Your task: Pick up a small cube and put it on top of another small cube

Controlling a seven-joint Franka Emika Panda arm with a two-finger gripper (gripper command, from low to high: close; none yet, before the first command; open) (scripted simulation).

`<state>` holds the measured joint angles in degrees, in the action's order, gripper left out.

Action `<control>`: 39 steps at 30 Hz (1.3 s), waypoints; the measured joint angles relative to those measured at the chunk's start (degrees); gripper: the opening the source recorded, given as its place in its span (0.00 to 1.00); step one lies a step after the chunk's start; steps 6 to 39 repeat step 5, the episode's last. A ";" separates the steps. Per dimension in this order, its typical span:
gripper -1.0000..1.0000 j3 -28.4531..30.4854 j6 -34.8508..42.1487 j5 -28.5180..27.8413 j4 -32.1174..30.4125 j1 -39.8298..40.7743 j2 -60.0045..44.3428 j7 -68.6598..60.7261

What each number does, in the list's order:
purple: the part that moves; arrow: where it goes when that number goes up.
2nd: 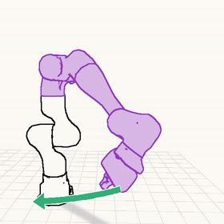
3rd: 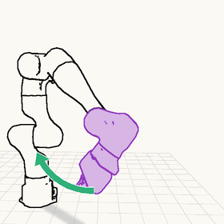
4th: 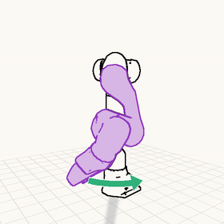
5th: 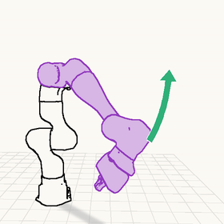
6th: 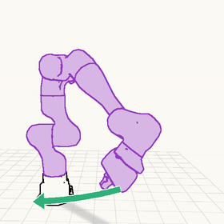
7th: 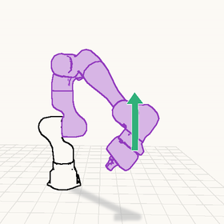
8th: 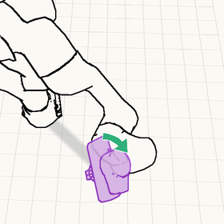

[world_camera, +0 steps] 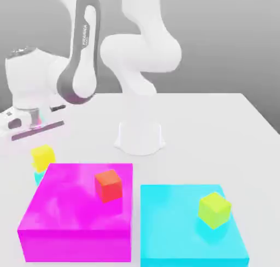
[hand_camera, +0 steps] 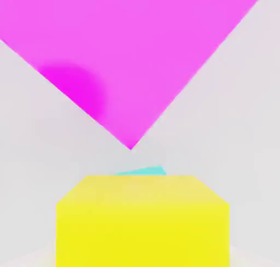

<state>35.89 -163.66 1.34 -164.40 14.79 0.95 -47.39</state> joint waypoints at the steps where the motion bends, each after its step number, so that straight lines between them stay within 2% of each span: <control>1: 0.00 -0.26 -0.51 1.17 0.02 -0.05 -0.70 -0.83; 5: 0.00 -1.37 -2.50 6.15 0.11 -0.22 -3.44 -4.42; 39: 0.00 -1.37 -2.50 6.15 0.11 -0.22 -3.44 -4.42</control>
